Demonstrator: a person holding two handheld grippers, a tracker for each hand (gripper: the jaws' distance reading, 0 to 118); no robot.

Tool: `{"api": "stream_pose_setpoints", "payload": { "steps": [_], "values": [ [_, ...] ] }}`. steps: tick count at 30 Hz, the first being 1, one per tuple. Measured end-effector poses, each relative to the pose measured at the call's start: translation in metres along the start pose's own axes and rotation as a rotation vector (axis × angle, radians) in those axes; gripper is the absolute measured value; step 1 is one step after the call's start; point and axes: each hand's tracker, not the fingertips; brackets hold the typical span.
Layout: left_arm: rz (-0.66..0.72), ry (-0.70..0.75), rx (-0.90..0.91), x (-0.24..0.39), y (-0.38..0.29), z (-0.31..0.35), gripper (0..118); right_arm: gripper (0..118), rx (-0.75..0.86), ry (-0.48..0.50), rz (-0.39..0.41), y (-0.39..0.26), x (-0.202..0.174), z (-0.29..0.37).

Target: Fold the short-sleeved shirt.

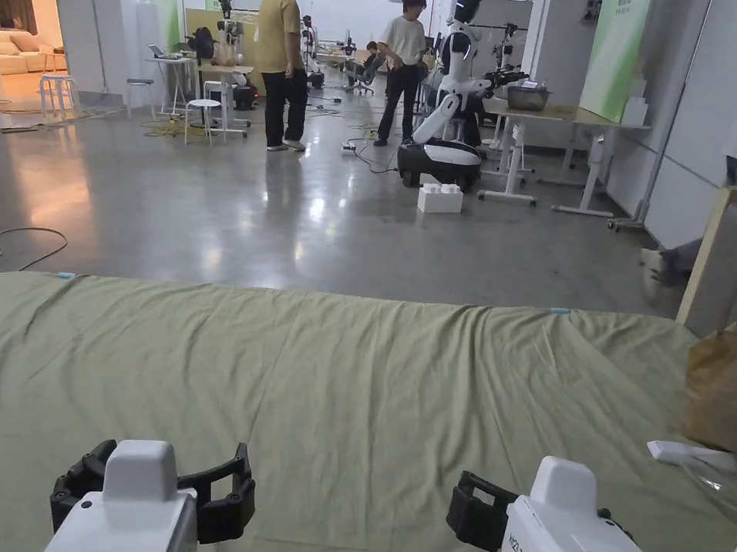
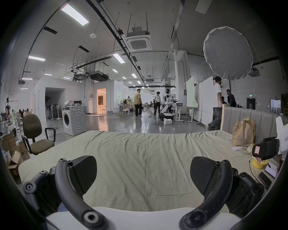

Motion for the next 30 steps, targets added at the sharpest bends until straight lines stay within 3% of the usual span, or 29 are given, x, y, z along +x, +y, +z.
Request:
{"api": "stream_pose_setpoints", "payload": {
  "steps": [22,25,30],
  "values": [
    [-0.021,0.021,-0.007,-0.005,0.0,-0.008,118,118,0.052,-0.016,0.092,0.003,-0.015,0.001],
    [-0.01,0.017,-0.008,-0.007,-0.001,-0.009,118,118,0.057,0.042,0.081,0.0,-0.012,-0.001],
    [-0.01,0.002,-0.004,-0.007,-0.003,-0.011,118,118,0.07,0.001,0.105,-0.004,-0.013,-0.007]
  ]
}}
